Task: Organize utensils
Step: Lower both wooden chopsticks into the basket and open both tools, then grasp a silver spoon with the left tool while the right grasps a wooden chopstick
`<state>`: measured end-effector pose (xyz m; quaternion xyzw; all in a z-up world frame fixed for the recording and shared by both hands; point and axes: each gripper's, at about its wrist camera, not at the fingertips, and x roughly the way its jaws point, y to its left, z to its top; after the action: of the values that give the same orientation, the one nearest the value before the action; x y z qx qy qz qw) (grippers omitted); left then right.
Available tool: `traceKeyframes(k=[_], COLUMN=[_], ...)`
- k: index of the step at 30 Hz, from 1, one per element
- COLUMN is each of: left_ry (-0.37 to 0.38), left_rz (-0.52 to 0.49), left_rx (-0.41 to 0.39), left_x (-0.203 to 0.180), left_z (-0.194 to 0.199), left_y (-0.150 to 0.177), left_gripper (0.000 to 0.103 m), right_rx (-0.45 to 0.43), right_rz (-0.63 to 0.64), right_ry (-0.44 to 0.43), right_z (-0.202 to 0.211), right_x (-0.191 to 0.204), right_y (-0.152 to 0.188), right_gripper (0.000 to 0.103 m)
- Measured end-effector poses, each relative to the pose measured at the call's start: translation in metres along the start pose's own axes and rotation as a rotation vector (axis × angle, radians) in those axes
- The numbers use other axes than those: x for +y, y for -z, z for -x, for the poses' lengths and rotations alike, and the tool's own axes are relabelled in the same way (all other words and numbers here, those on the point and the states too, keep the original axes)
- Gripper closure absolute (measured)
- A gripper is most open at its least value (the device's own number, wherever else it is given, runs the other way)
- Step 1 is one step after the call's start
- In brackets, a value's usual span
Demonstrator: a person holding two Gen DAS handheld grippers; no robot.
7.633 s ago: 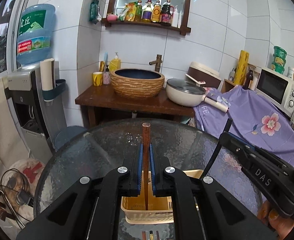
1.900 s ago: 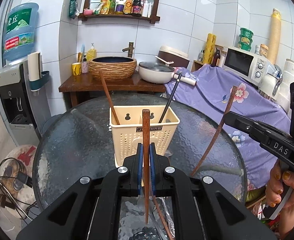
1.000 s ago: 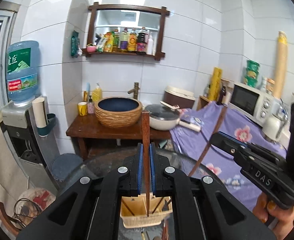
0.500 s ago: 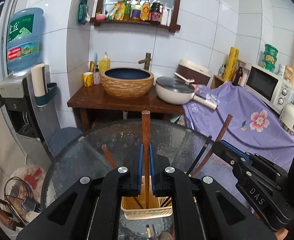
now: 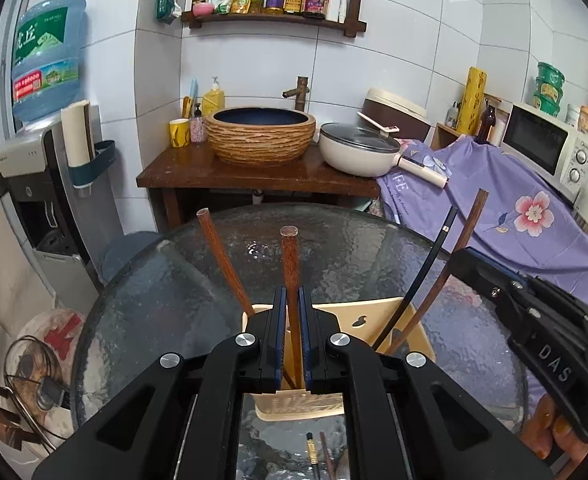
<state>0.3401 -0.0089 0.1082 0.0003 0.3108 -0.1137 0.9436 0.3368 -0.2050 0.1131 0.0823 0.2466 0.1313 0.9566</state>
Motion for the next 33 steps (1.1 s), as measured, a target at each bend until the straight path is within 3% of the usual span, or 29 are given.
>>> traceKeyframes(k=[8,10,11,12,13,14,17,20,25,28,33], left_ry=[0.005,0.018,0.025,0.030,0.037,0.043,0.064,0.085,0.137,0.159,0.087], left_rz=[-0.011,-0.006,-0.004,-0.004,-0.004,-0.003,0.001,0.003,0.010,0.010,0.005], left_rx=[-0.013,-0.019,-0.024,-0.029,-0.039,-0.055,-0.090,-0.113,-0.099,-0.060,-0.017], left_x=[-0.003,-0.002,-0.002,-0.001,-0.002,-0.003,-0.004,-0.005,-0.007,-0.007,0.000], left_z=[0.005,0.009,0.011,0.013,0.016,0.021,0.034,0.047,0.057,0.057,0.050], left_y=[0.006,0.009,0.010,0.012,0.013,0.015,0.024,0.037,0.071,0.098,0.138], left_gripper=[0.095,0.089,0.083,0.074,0.068,0.058,0.048,0.034,0.022,0.017,0.008], right_rx=[-0.003,0.002,0.005,0.005,0.001,-0.010,-0.043,-0.064,-0.047,0.013,0.137], right_rz=[-0.040,-0.044,-0.047,-0.052,-0.055,-0.057,-0.039,-0.039,-0.003,0.001,-0.027], right_ry=[0.010,0.009,0.006,0.001,-0.001,-0.001,0.024,0.026,0.043,0.043,0.048], right_z=[0.003,0.003,0.004,0.005,0.007,0.010,0.020,0.034,0.047,0.043,0.028], right_x=[-0.010,-0.013,-0.014,-0.015,-0.016,-0.016,-0.016,-0.019,-0.023,-0.028,-0.040], right_y=[0.004,0.004,0.005,0.006,0.008,0.009,0.013,0.023,0.055,0.080,0.120], right_gripper=[0.095,0.091,0.083,0.067,0.060,0.055,0.054,0.039,0.038,0.034,0.034])
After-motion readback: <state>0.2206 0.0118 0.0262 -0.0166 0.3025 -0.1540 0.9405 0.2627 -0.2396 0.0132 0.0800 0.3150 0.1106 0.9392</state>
